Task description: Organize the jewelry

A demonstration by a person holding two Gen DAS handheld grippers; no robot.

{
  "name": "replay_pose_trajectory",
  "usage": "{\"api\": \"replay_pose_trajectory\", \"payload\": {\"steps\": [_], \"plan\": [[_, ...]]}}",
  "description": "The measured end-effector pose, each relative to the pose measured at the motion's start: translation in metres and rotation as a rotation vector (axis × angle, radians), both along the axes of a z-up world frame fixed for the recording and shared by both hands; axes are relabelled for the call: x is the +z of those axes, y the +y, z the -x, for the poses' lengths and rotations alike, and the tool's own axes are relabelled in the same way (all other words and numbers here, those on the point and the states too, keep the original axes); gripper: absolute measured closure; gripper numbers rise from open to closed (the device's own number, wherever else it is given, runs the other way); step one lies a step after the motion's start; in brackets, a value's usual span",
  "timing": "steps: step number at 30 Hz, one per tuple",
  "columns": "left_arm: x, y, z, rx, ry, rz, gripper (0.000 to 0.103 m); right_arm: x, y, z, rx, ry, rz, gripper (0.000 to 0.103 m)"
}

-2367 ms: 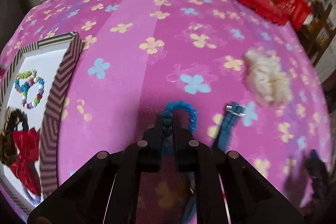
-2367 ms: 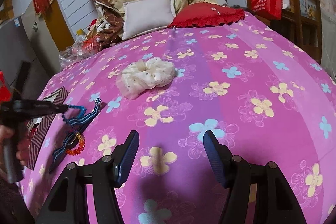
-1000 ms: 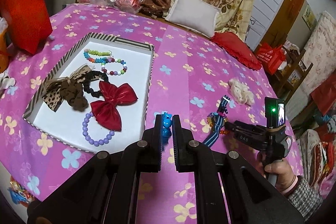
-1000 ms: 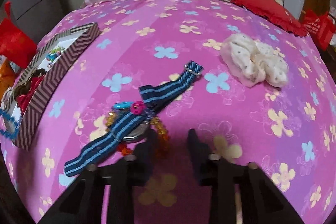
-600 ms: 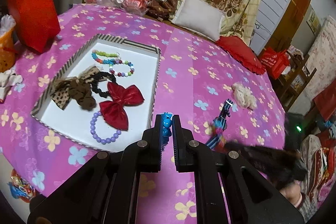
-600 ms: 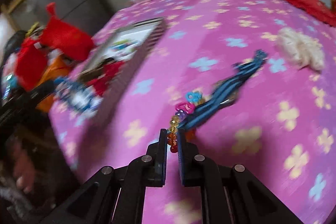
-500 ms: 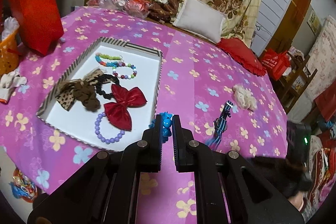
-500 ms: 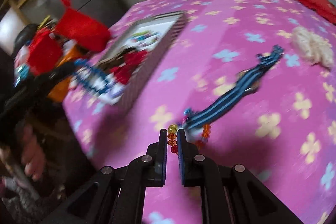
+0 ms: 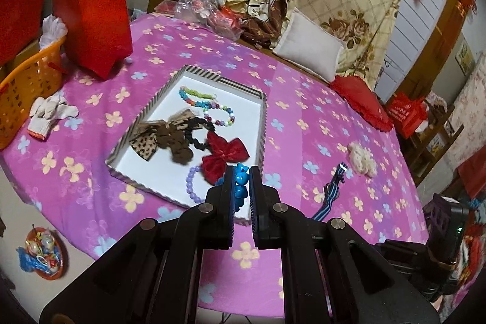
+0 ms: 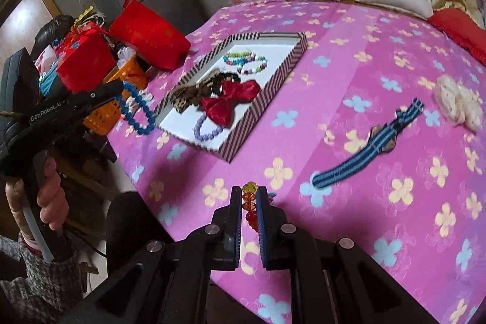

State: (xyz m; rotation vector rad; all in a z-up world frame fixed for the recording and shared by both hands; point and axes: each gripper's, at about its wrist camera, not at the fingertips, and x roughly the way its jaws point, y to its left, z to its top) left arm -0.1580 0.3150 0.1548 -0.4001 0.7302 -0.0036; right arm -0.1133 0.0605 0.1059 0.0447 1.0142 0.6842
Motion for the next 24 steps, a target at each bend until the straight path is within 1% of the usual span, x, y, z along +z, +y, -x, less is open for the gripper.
{"api": "replay_pose_trajectory", "payload": {"steps": [2, 5, 8, 10, 14, 17, 19, 21, 24], "plan": [[0.005, 0.008, -0.007, -0.004, -0.002, 0.002, 0.096, 0.007, 0.003, -0.008, -0.005, -0.012, -0.003, 0.094], [0.009, 0.020, -0.031, -0.023, 0.003, 0.006, 0.096, 0.019, 0.010, -0.029, -0.015, -0.032, -0.005, 0.095], [0.006, 0.032, -0.063, -0.018, 0.016, 0.020, 0.096, 0.027, 0.020, -0.055, -0.036, -0.036, -0.001, 0.094], [0.000, 0.042, -0.088, -0.006, 0.020, 0.045, 0.096, 0.030, 0.029, -0.078, -0.050, -0.029, 0.004, 0.094], [-0.020, 0.067, -0.143, 0.049, 0.028, 0.125, 0.096, 0.036, 0.049, -0.126, -0.076, -0.020, 0.008, 0.095], [-0.036, 0.081, -0.173, 0.088, 0.037, 0.173, 0.096, 0.034, 0.066, -0.165, -0.099, -0.005, 0.008, 0.095], [-0.050, 0.092, -0.190, 0.135, 0.047, 0.171, 0.096, 0.030, 0.081, -0.190, -0.102, 0.014, 0.009, 0.094], [-0.065, 0.103, -0.201, 0.157, 0.067, 0.189, 0.096, 0.025, 0.098, -0.212, -0.097, 0.022, 0.019, 0.094], [-0.090, 0.114, -0.213, 0.186, 0.124, 0.192, 0.096, 0.015, 0.122, -0.236, -0.083, 0.020, 0.048, 0.094]]}}
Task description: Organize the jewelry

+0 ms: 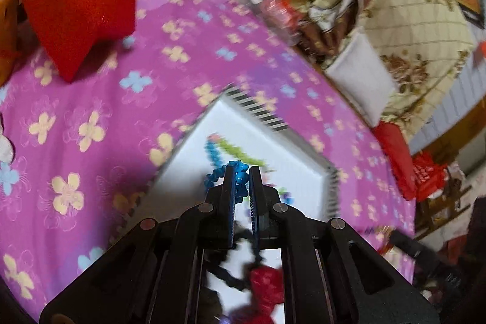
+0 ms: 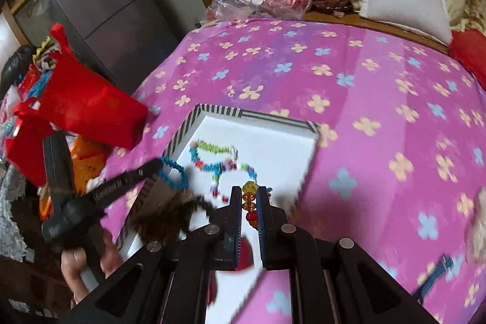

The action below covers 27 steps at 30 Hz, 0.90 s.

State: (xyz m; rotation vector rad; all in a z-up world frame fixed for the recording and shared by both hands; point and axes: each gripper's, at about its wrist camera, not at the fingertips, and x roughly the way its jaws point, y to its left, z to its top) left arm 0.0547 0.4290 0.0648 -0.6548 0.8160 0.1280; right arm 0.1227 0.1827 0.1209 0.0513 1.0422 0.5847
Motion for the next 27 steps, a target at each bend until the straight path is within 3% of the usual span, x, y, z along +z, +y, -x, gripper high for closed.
{"api": "replay_pose_trajectory", "payload": {"steps": [2, 7, 11, 13, 19, 23, 27], "plan": [[-0.011, 0.003, -0.004, 0.012, 0.029, -0.011, 0.096, -0.010, 0.015, -0.015, 0.003, -0.014, 0.045, 0.095], [-0.025, -0.006, -0.016, 0.026, 0.084, -0.128, 0.096, -0.036, 0.045, -0.046, 0.001, -0.043, 0.176, 0.095], [-0.025, -0.004, -0.015, 0.027, 0.076, -0.116, 0.095, -0.048, 0.053, -0.060, -0.019, -0.065, 0.282, 0.095], [-0.023, -0.003, -0.012, 0.026, 0.065, -0.112, 0.087, -0.048, 0.048, -0.063, -0.043, -0.062, 0.289, 0.095], [-0.009, -0.009, -0.007, 0.011, 0.007, -0.121, 0.074, -0.031, 0.017, -0.053, -0.105, -0.075, 0.287, 0.089], [-0.001, -0.019, 0.000, -0.016, -0.022, -0.142, 0.074, -0.008, -0.025, -0.023, -0.153, -0.115, 0.251, 0.062], [0.014, -0.034, 0.014, -0.059, -0.069, -0.151, 0.074, 0.013, -0.089, 0.026, -0.205, -0.145, 0.195, 0.059]]}}
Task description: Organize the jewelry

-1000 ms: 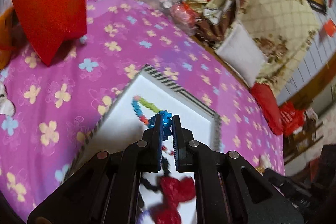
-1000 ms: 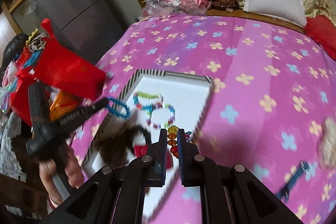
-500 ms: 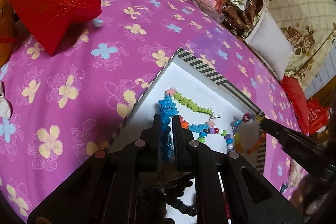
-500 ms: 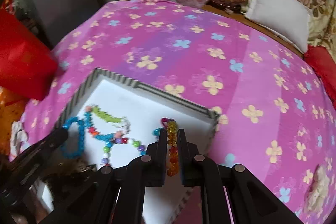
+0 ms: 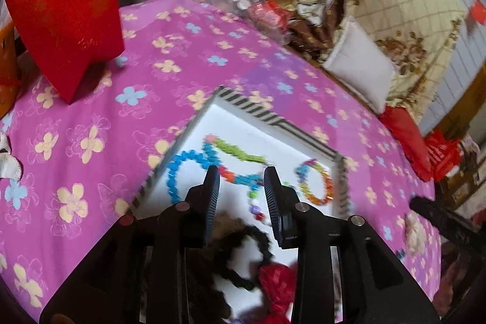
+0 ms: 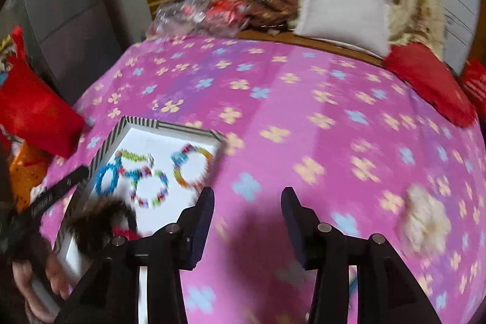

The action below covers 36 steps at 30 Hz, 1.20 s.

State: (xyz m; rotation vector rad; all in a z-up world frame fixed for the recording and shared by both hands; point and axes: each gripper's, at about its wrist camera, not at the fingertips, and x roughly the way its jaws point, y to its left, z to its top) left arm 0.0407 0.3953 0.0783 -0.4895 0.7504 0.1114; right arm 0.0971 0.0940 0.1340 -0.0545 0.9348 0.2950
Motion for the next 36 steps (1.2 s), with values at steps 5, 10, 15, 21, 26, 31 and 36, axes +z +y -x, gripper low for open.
{"api": "replay_pose_trajectory", "payload": {"steps": [5, 10, 15, 21, 26, 31, 36], "plan": [[0.027, -0.038, 0.026, -0.080, -0.069, -0.036, 0.073, 0.008, -0.099, 0.072, -0.138, -0.053, -0.055, 0.059], [0.040, -0.100, 0.053, -0.200, -0.095, -0.046, 0.067, -0.003, -0.183, 0.115, -0.303, -0.051, -0.176, 0.059], [0.023, -0.171, 0.063, -0.309, -0.022, -0.125, 0.053, -0.041, -0.232, 0.121, -0.413, 0.053, -0.174, 0.059], [-0.011, -0.255, 0.053, -0.453, 0.108, -0.176, 0.053, -0.076, -0.257, 0.131, -0.400, 0.044, -0.070, 0.059], [-0.030, -0.315, 0.042, -0.591, 0.147, -0.240, 0.053, -0.086, -0.281, 0.137, -0.386, 0.028, -0.098, 0.059], [-0.049, -0.347, 0.030, -0.658, 0.179, -0.299, 0.053, -0.090, -0.298, 0.144, -0.390, 0.007, -0.109, 0.059], [-0.059, -0.360, 0.022, -0.655, 0.189, -0.393, 0.051, -0.090, -0.301, 0.140, -0.364, 0.012, -0.116, 0.059]]}}
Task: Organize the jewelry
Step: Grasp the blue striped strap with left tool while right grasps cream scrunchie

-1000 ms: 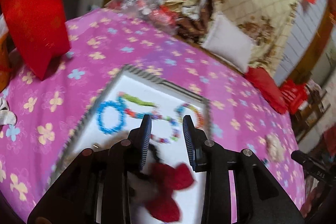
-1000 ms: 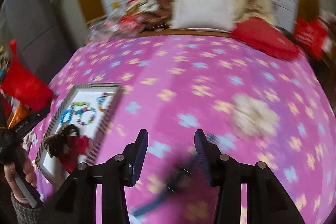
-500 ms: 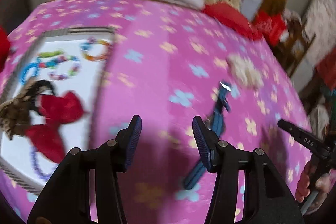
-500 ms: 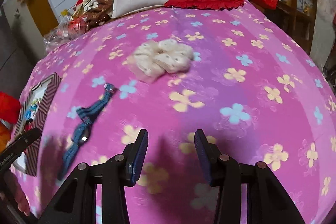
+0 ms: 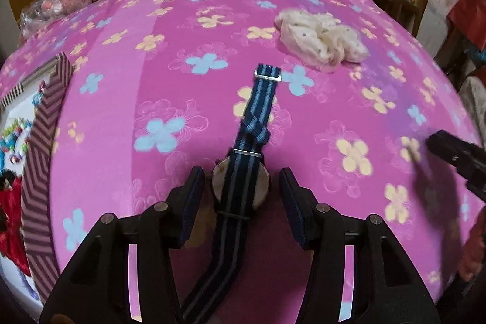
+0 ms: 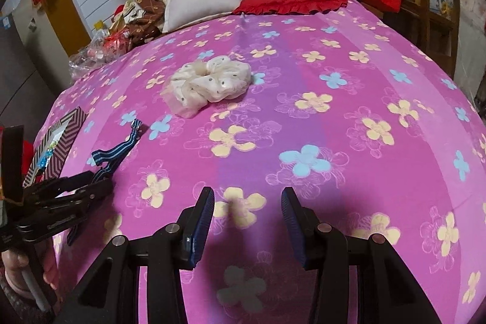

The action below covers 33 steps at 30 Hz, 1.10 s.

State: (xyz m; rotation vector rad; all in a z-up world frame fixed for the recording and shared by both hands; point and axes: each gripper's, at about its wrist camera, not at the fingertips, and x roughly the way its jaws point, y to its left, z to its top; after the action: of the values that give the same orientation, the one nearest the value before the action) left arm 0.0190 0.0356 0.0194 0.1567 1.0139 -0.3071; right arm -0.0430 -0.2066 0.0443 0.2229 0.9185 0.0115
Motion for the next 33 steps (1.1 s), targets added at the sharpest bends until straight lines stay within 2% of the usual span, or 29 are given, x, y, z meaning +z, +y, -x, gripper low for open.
{"api": "replay_pose_trajectory", "payload": {"steps": [3, 5, 6, 7, 9, 10, 13, 15, 22, 25, 26, 29, 30, 33], "plan": [[0.000, -0.004, -0.005, -0.012, 0.002, -0.016, 0.051, 0.004, 0.008, -0.009, 0.031, -0.004, 0.024, 0.059], [0.001, -0.002, -0.009, -0.019, 0.025, 0.001, 0.062, 0.006, 0.014, -0.014, 0.045, -0.006, 0.045, 0.059], [0.002, 0.001, -0.011, -0.023, 0.054, 0.044, 0.062, 0.007, 0.018, -0.018, 0.053, -0.005, 0.057, 0.059], [0.003, 0.009, -0.015, -0.023, 0.106, 0.133, 0.062, 0.008, 0.021, -0.021, 0.058, -0.003, 0.063, 0.059], [0.003, 0.039, -0.023, 0.002, 0.225, 0.388, 0.062, 0.009, 0.029, -0.027, 0.073, 0.001, 0.077, 0.059], [0.002, 0.053, -0.025, 0.026, 0.248, 0.473, 0.062, 0.009, 0.031, -0.028, 0.077, 0.002, 0.081, 0.059], [-0.012, 0.099, -0.033, 0.125, 0.312, 0.660, 0.062, 0.010, 0.041, -0.037, 0.095, 0.006, 0.109, 0.059], [-0.019, 0.119, -0.036, 0.170, 0.319, 0.686, 0.062, 0.012, 0.047, -0.044, 0.101, 0.001, 0.129, 0.059], [-0.040, 0.156, -0.043, 0.220, 0.354, 0.874, 0.062, 0.023, 0.065, -0.097, 0.138, -0.010, 0.211, 0.058], [-0.036, 0.157, -0.045, 0.200, 0.348, 0.869, 0.061, 0.024, 0.080, -0.121, 0.177, -0.017, 0.275, 0.058], [-0.035, 0.158, -0.044, 0.195, 0.346, 0.869, 0.058, 0.022, 0.085, -0.130, 0.187, -0.012, 0.297, 0.058], [-0.022, 0.157, -0.035, 0.191, 0.291, 0.837, 0.037, 0.010, 0.091, -0.152, 0.200, 0.029, 0.311, 0.058], [-0.018, 0.153, -0.032, 0.181, 0.267, 0.808, 0.035, 0.003, 0.092, -0.158, 0.200, 0.048, 0.313, 0.058], [0.000, 0.129, -0.019, 0.115, 0.164, 0.607, 0.035, -0.013, 0.092, -0.170, 0.192, 0.081, 0.340, 0.058]]}}
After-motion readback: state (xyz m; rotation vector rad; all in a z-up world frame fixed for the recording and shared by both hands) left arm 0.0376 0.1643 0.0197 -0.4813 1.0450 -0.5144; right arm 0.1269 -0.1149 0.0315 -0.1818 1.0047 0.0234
